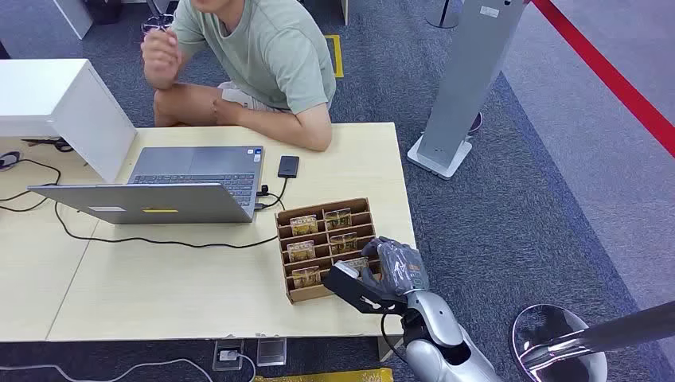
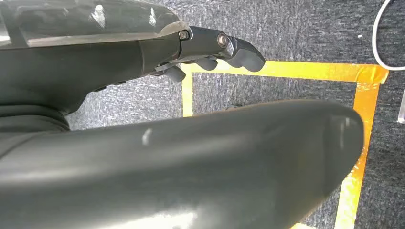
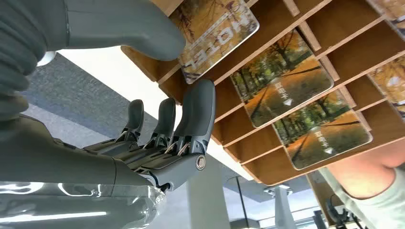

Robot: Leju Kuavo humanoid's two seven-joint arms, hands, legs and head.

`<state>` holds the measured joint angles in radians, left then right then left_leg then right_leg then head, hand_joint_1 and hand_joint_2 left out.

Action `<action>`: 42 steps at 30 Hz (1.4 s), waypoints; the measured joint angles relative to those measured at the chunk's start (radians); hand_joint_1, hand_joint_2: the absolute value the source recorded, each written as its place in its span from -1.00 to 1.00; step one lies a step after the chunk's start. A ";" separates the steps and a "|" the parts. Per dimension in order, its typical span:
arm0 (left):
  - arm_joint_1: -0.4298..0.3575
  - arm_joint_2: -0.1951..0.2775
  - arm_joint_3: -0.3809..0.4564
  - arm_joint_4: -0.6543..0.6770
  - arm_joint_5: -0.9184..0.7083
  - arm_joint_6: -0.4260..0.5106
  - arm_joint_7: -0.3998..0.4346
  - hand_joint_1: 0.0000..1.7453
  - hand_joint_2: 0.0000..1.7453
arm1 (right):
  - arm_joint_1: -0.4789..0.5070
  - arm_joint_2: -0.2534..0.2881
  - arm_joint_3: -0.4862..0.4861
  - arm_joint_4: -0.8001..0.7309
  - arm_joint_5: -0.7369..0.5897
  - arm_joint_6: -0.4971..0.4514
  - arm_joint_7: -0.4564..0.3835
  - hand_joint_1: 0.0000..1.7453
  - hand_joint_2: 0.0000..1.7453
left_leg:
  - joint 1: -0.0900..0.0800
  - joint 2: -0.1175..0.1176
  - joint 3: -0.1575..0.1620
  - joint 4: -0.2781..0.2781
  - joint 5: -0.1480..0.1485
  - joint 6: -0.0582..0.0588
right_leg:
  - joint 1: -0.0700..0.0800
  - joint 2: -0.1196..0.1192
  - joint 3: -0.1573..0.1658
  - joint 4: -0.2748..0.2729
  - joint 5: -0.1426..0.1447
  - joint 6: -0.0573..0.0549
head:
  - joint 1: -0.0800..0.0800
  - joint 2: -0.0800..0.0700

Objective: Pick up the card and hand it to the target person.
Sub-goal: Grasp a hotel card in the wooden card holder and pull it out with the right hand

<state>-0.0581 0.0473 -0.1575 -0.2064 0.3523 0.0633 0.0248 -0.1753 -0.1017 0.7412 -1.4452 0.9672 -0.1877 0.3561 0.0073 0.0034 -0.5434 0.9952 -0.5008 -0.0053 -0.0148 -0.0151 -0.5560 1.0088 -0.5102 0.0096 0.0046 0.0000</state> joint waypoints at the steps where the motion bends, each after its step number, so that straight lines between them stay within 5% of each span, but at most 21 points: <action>1: 0.000 0.000 0.000 0.000 0.000 0.000 0.000 -1.00 -1.00 | -0.001 0.000 0.002 0.001 0.000 0.000 0.000 0.03 1.00 | 0.000 0.000 0.000 0.000 0.000 0.000 | 0.000 0.000 0.000 0.000 0.000 0.000 | 0.000 0.000; 16: 0.000 0.000 -0.001 0.000 0.011 0.003 0.002 -1.00 -1.00 | -0.016 0.008 0.028 0.036 -0.023 -0.002 0.002 0.08 1.00 | 0.000 0.000 0.000 0.000 0.000 0.000 | 0.000 0.000 0.000 0.000 0.000 0.000 | 0.001 0.000; 27: 0.001 0.000 -0.002 0.000 0.017 0.003 0.000 -1.00 -1.00 | -0.022 0.008 0.033 0.043 -0.025 -0.002 0.004 0.90 1.00 | 0.000 0.000 0.000 0.000 0.000 0.000 | 0.000 0.000 0.000 0.000 0.000 0.000 | 0.001 0.000; 31: 0.000 0.000 -0.002 0.000 0.018 0.003 0.002 -1.00 1.00 | -0.023 0.008 0.034 0.043 -0.029 -0.004 0.006 1.00 1.00 | 0.000 0.000 0.000 0.000 0.000 0.000 | 0.000 0.000 0.000 0.000 0.000 0.000 | 0.001 0.000; 42: 0.001 0.000 -0.019 0.000 0.019 0.020 0.011 -1.00 1.00 | -0.026 0.008 0.035 0.051 -0.034 -0.011 -0.002 1.00 1.00 | 0.000 0.000 0.000 0.000 0.000 0.000 | 0.000 0.000 0.000 0.000 0.000 0.000 | 0.001 0.000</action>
<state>-0.0575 0.0469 -0.1762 -0.2064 0.3712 0.0832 0.0358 -0.2016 -0.0932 0.7763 -1.3939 0.9337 -0.1984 0.3542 0.0073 0.0034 -0.5431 0.9953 -0.5007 -0.0053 -0.0148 -0.0151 -0.5558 1.0088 -0.5101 0.0096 0.0051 0.0002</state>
